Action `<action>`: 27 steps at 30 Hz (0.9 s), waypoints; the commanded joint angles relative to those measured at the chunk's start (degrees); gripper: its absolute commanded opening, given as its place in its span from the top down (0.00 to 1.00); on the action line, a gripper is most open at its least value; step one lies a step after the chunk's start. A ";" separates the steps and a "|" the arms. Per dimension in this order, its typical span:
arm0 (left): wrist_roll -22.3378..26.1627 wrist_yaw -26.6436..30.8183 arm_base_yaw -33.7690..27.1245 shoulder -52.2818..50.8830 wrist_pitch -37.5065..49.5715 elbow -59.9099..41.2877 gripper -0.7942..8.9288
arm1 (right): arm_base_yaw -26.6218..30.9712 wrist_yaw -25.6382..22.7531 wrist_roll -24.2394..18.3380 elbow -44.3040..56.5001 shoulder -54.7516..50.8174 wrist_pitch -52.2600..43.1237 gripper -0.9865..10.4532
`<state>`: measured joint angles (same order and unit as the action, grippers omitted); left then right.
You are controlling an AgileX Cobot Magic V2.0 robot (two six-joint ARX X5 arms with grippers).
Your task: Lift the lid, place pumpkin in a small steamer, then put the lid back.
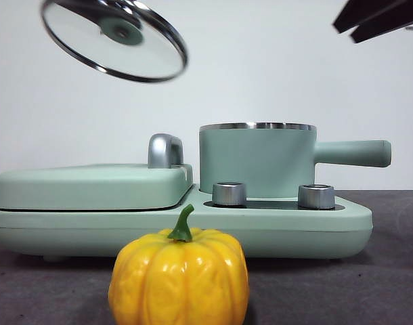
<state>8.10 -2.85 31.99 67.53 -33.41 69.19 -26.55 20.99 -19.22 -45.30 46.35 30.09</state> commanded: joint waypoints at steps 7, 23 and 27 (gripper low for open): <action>-3.45 2.36 -3.58 -10.67 0.09 -8.09 0.91 | -11.17 0.00 -0.66 -1.09 6.93 0.02 0.63; -4.74 7.63 -7.52 -19.63 -1.33 -12.66 0.91 | -24.96 -0.50 -5.49 -1.09 22.84 -1.79 0.51; -4.70 7.63 -8.11 -19.63 -1.29 -12.66 0.91 | -26.69 -1.68 -5.46 -1.09 26.73 -3.48 0.51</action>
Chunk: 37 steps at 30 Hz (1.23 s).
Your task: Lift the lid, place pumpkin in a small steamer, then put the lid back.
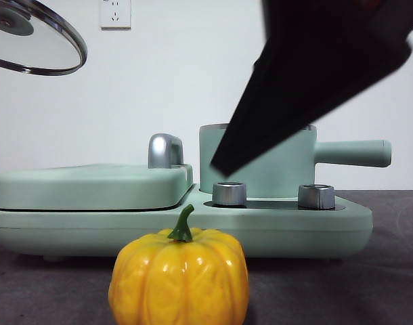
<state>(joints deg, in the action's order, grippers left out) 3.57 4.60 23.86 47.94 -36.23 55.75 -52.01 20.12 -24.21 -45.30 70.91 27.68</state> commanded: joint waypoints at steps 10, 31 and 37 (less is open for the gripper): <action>0.24 0.20 -0.02 -0.04 1.51 0.79 0.91 | -2.36 -1.07 -0.46 -1.09 11.19 -5.97 0.51; 0.72 0.20 -1.09 -0.02 1.53 0.79 0.91 | -2.05 -1.16 22.73 -1.73 -0.74 3.02 0.56; 0.68 0.20 -1.09 -0.02 1.53 0.79 0.91 | -0.48 -6.12 31.91 -5.11 -6.47 14.23 0.56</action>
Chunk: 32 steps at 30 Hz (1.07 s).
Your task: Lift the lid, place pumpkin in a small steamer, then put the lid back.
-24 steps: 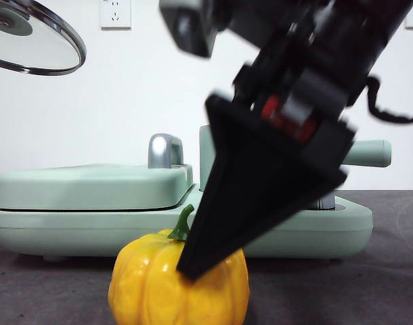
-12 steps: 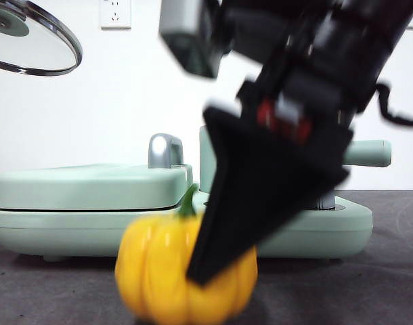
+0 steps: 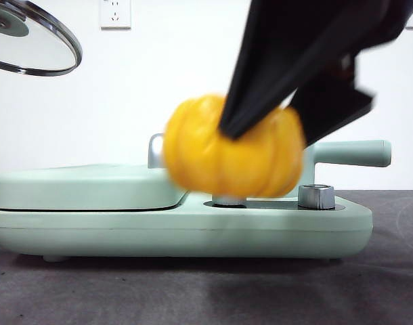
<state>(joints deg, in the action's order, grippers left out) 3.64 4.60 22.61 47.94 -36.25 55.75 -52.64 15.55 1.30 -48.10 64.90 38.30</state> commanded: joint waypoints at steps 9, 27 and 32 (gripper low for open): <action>0.59 0.20 0.15 -0.02 1.55 0.79 0.91 | 5.62 -10.27 10.45 -15.91 -1.11 25.73 0.56; 0.59 0.20 0.15 -0.02 1.79 0.79 0.91 | 20.68 -11.17 0.17 -46.05 16.44 36.76 0.56; 0.59 0.20 0.15 -0.02 1.79 0.79 0.91 | 21.66 -11.21 -3.17 -52.63 24.06 35.23 0.56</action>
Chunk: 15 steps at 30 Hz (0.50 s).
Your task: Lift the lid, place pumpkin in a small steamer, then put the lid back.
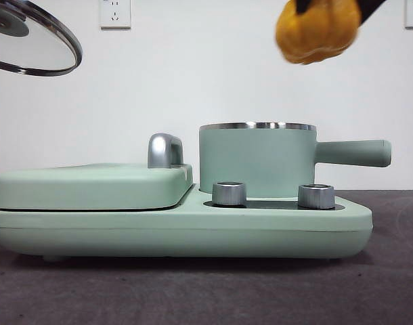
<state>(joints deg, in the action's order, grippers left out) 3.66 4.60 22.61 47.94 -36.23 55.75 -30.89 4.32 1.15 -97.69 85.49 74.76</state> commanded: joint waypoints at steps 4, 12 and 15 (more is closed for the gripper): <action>0.57 0.20 0.15 -0.02 1.77 0.79 0.91 | 0.35 0.04 -4.76 -7.23 9.77 -4.00 0.56; 0.57 0.20 0.15 -0.02 1.77 0.79 0.91 | 0.81 -0.09 -4.81 -10.03 19.78 -9.66 0.56; 0.57 0.20 0.15 -0.02 1.79 0.79 0.91 | 1.09 0.13 -4.79 -10.03 22.25 -11.04 0.56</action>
<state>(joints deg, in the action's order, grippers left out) 3.66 4.60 22.61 47.94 -36.21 55.75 -29.56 4.40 -3.18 -106.13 106.52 64.10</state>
